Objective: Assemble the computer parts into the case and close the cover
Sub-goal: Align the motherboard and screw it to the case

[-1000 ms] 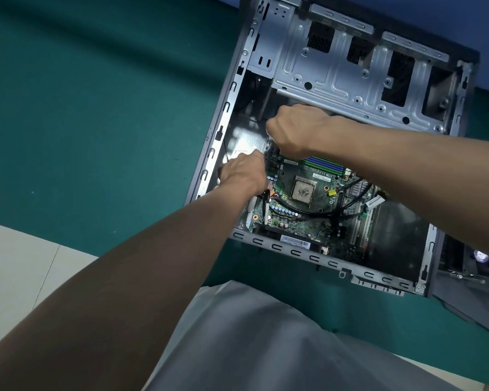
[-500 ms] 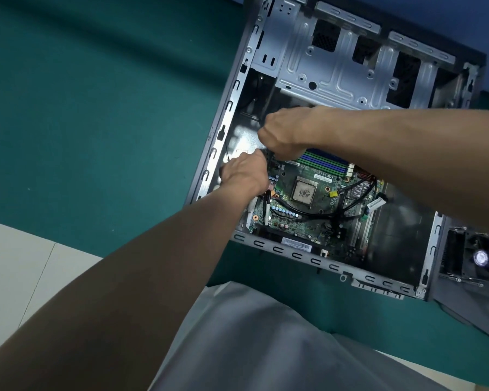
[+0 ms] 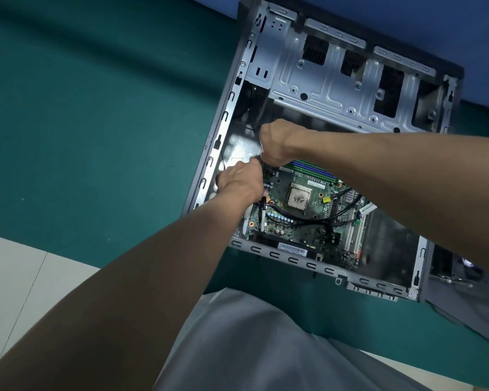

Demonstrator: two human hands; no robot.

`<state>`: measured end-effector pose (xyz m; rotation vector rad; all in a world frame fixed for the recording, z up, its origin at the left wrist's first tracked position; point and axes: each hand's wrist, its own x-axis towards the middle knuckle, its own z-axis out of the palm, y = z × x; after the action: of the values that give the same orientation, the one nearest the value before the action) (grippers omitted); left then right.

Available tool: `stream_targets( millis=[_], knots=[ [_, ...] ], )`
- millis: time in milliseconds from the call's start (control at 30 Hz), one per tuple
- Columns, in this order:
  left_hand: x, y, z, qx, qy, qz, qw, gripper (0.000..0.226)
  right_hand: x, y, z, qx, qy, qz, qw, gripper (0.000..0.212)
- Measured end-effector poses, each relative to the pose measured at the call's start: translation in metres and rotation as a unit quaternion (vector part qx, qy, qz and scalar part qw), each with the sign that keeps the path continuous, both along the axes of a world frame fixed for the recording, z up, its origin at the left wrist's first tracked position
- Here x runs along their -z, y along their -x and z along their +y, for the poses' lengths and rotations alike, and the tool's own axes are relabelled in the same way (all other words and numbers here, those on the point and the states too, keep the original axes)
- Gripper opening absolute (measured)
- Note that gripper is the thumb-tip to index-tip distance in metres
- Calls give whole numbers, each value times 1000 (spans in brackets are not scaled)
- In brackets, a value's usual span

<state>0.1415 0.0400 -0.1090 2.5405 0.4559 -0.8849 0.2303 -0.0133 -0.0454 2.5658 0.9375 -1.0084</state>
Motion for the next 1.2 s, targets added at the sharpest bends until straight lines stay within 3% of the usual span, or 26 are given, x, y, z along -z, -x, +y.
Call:
stream_targets(
  millis=[133, 267, 400, 467, 533, 667, 767, 867, 933, 1067, 1200],
  knots=[
    [0, 4, 1, 13, 3, -4, 1000, 59, -8, 14, -9, 40, -24, -15, 999, 14],
    [-3, 6, 1, 15, -20, -19, 999, 37, -24, 32, -49, 87, -107, -5, 990, 25],
    [-15, 4, -2, 39, -32, -49, 998, 44, -53, 55, -113, 205, -254, 49, 944, 23],
    [-25, -3, -10, 56, -54, -72, 994, 40, -65, 69, -150, 306, -328, 56, 892, 20],
    [-34, -10, -26, 72, -56, -99, 991, 31, -69, 81, -188, 413, -408, 57, 812, 16],
    [-43, -14, -84, 125, -8, -136, 983, 53, -65, 96, -252, 560, -524, 20, 642, 11],
    [-38, -14, -121, 132, 75, -53, 987, 66, -47, 106, -282, 628, -521, -11, 578, 15],
    [-35, -12, -150, 112, 101, 8, 989, 91, -20, 121, -305, 674, -459, -38, 578, 20],
    [-34, -12, -160, 81, 90, 14, 993, 94, -5, 128, -312, 696, -410, -42, 587, 20],
    [-31, -20, -167, 47, 69, 2, 996, 41, 18, 134, -318, 714, -363, -35, 597, 18],
    [-33, -25, -164, 23, 54, -24, 998, 18, 29, 128, -314, 698, -334, -35, 633, 19]
  ],
)
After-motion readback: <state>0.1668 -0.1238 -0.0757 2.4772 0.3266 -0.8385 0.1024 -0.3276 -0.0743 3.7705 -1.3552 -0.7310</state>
